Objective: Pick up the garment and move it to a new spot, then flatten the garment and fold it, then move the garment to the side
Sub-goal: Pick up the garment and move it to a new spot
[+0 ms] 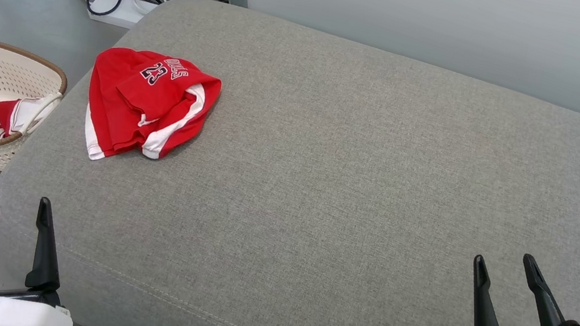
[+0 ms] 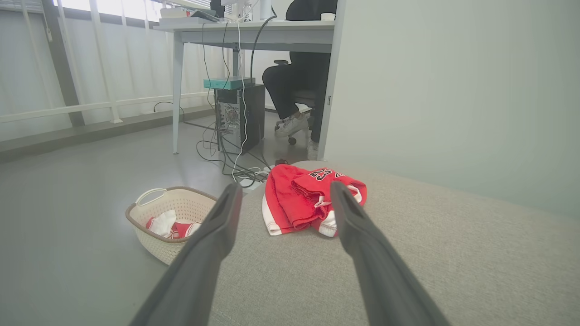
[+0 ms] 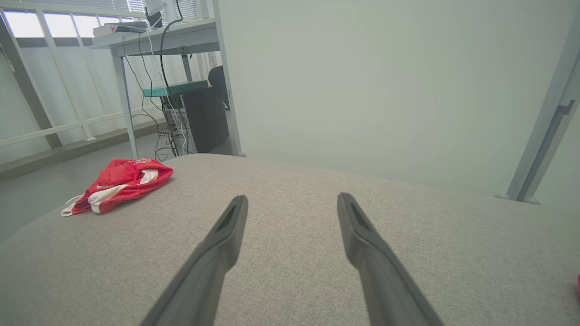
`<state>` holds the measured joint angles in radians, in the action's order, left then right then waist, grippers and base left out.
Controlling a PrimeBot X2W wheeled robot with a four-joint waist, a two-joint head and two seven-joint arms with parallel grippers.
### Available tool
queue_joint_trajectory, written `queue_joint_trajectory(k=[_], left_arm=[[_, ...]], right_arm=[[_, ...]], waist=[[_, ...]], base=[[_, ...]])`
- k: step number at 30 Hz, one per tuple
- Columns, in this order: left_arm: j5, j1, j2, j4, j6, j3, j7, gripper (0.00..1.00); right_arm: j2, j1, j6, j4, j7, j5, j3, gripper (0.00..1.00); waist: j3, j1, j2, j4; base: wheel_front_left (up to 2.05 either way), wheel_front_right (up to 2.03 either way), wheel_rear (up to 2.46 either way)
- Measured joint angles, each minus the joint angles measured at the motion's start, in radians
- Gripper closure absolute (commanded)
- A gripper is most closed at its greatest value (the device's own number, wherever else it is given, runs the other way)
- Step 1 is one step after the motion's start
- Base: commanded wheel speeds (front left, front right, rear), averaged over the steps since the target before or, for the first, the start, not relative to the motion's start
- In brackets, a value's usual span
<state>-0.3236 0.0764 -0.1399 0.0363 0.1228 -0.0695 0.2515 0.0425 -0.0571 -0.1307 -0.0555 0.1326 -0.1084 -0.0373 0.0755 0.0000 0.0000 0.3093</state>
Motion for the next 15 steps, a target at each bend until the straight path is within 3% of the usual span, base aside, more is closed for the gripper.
queue_joint_trajectory(k=[15], left_arm=[[0.051, 0.0, 0.045, 0.003, -0.035, -0.05, 0.0, 0.0]], right_arm=[[-0.001, -0.013, 0.0, 0.003, 0.0, -0.008, -0.001, 0.0]], waist=[[-0.003, 0.0, 0.0, 0.005]], base=[[0.0, 0.0, 0.0]])
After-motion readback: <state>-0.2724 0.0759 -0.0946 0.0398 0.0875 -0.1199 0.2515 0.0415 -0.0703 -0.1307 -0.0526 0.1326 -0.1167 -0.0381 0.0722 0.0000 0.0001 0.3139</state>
